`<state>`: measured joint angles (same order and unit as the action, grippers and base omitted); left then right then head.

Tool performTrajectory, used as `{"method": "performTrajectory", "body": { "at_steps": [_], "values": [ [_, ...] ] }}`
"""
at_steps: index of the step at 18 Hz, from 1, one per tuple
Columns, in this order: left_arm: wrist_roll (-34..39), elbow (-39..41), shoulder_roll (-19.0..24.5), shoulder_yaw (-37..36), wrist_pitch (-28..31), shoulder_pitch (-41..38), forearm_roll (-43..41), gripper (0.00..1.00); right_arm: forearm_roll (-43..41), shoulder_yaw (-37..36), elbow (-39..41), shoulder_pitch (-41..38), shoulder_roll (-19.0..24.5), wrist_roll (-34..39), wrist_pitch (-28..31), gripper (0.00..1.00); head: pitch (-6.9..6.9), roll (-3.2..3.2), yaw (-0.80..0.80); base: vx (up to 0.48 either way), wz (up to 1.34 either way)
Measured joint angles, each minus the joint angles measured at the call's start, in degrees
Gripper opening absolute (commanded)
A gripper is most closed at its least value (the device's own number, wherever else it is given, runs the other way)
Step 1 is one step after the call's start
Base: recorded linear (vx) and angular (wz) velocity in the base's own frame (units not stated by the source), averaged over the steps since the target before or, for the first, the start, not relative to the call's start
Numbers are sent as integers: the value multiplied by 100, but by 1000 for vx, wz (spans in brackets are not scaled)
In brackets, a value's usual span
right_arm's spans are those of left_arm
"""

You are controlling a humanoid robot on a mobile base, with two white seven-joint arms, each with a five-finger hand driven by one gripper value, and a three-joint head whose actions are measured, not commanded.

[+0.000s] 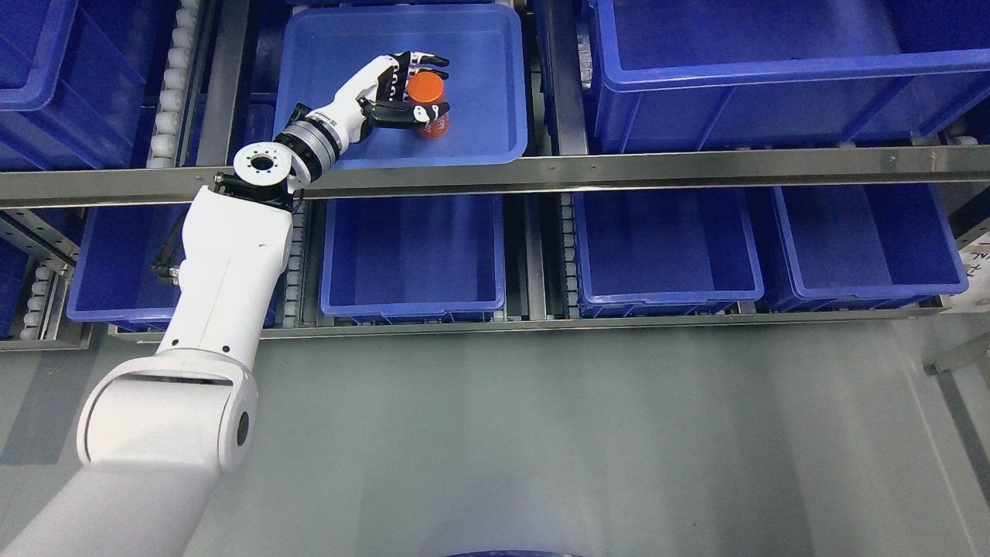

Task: Grab orange capacitor from left shelf to right desk

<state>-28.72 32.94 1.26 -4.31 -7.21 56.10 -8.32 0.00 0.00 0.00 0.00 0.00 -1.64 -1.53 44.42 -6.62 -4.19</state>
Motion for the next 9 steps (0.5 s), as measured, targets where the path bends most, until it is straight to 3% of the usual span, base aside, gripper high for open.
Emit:
{"method": "performTrajectory", "body": {
  "at_steps": [2,9],
  "values": [
    [2,-34,20,106,-52,9,7,7,0,0,0,0,0,0,7,100,0,0,0,0,0],
    [-2,109,-38,855,-399,3,51,7,0,0,0,0,0,0,9,100,0,0,0,0,0]
  ]
}}
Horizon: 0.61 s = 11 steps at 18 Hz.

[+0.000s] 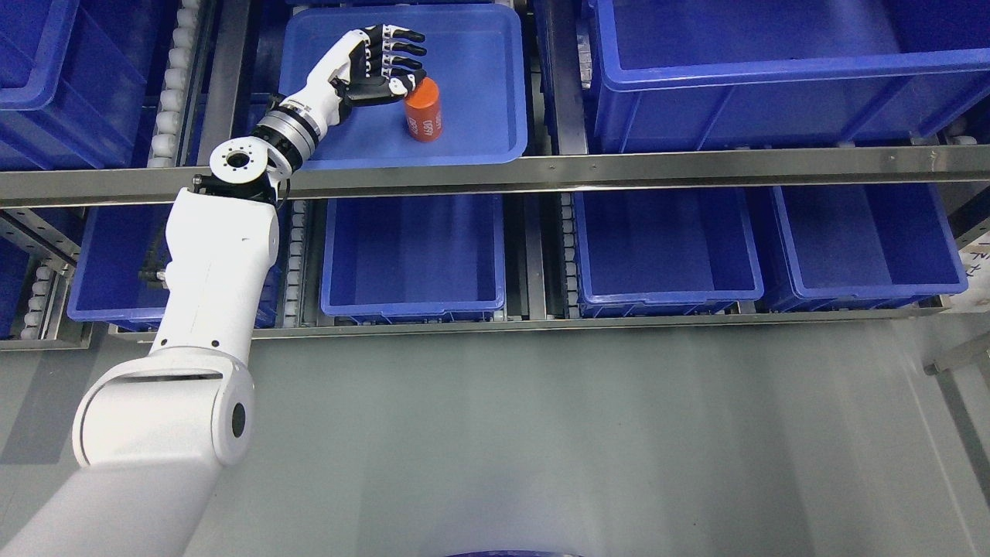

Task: Grab orange capacitor from left shelf to right desk

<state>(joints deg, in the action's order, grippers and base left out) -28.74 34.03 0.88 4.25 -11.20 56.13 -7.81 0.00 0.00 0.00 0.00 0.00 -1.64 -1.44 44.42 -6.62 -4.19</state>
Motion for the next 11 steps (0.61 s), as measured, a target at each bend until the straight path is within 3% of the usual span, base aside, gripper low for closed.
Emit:
{"method": "performTrajectory", "body": {
  "at_steps": [4,5,7,9,11],
  "values": [
    [-109,215,-30,400,-46,-90,25,10,0,0,0,0,0,0,0,100,0,0,0,0,0],
    [-130,252,-37,467,-58,-103,28,19,0,0,0,0,0,0,1,100,0,0,0,0,0],
    [-143,312,-44,567,-69,-121,31,78,0,0,0,0,0,0,2,100,0,0,0,0,0],
    [-144,358,-51,610,-18,-136,17,98,0,0,0,0,0,0,1,100,0,0,0,0,0],
    [-148,411,-57,547,155,-202,-3,100,0,0,0,0,0,0,2,100,0,0,0,0,0]
  ]
}}
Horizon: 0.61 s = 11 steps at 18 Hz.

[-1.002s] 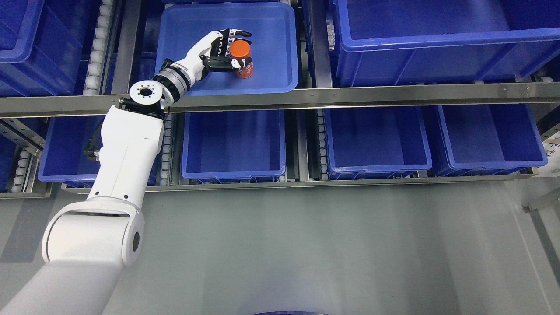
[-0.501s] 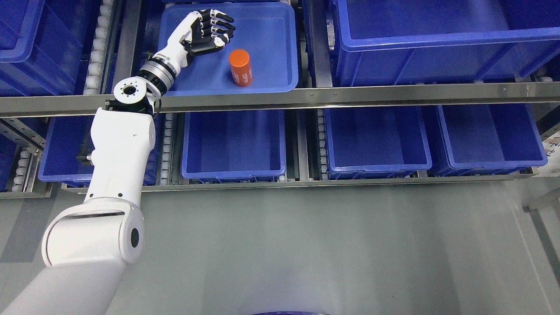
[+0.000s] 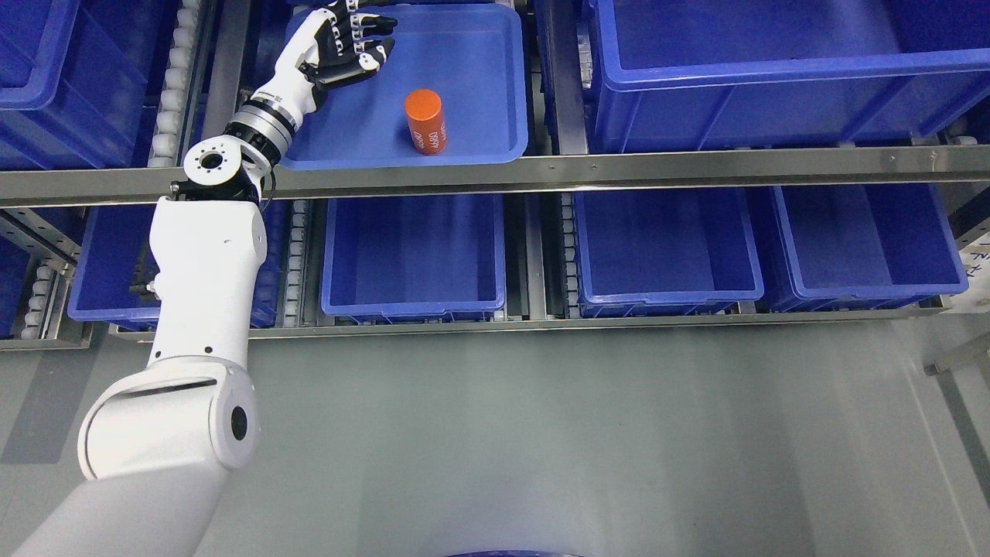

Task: Grab orange capacitor from left shelf to right desk

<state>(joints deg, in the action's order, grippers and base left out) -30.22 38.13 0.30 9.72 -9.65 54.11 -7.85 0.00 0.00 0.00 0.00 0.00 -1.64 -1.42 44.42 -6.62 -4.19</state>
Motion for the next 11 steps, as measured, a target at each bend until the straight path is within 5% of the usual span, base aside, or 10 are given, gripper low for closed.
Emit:
{"method": "performTrajectory", "body": {
  "at_steps": [11],
  "values": [
    [-667,292,332,-530,119,-373,-20,100,0,0,0,0,0,0,1,100,0,0,0,0,0]
  ]
}}
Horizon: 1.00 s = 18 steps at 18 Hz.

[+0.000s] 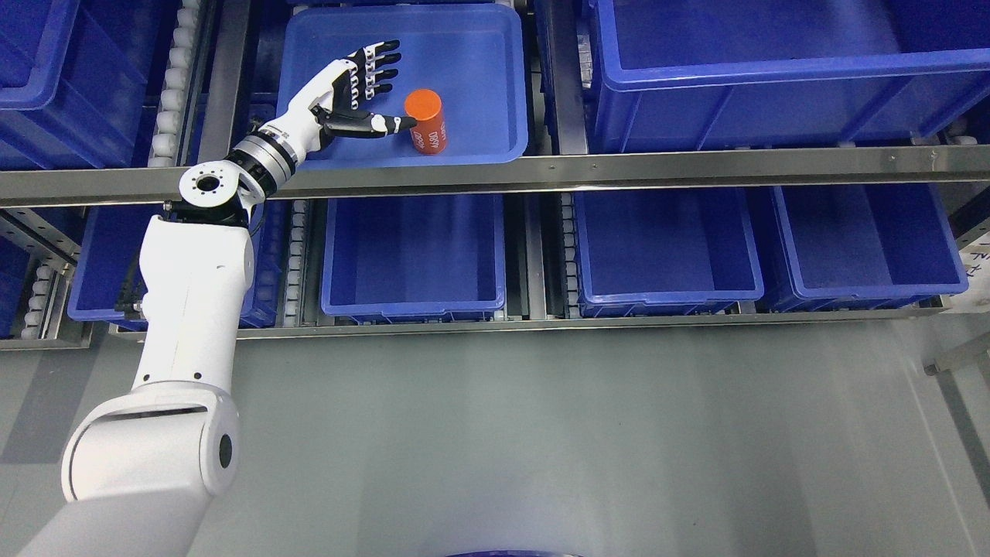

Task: Grab orange capacitor from left shelf to right desk

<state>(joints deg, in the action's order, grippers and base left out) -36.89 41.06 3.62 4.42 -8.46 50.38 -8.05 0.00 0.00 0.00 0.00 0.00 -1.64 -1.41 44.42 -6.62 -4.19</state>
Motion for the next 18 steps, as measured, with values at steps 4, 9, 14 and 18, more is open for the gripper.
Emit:
{"method": "performTrajectory", "body": {
  "at_steps": [4,9,14,18],
  "values": [
    [-92,26,41,-78,20,-10,1,100,0,0,0,0,0,0,1,100,0,0,0,0,0],
    [-119,-159,-26,-233,44,151,-18,100,0,0,0,0,0,0,1,100,0,0,0,0,0],
    [-101,-403,-75,-322,45,301,-34,99,0,0,0,0,0,0,1,100,0,0,0,0,0],
    [-163,-543,-86,-363,45,319,-39,94,0,0,0,0,0,0,2,100,0,0,0,0,0]
  ]
}}
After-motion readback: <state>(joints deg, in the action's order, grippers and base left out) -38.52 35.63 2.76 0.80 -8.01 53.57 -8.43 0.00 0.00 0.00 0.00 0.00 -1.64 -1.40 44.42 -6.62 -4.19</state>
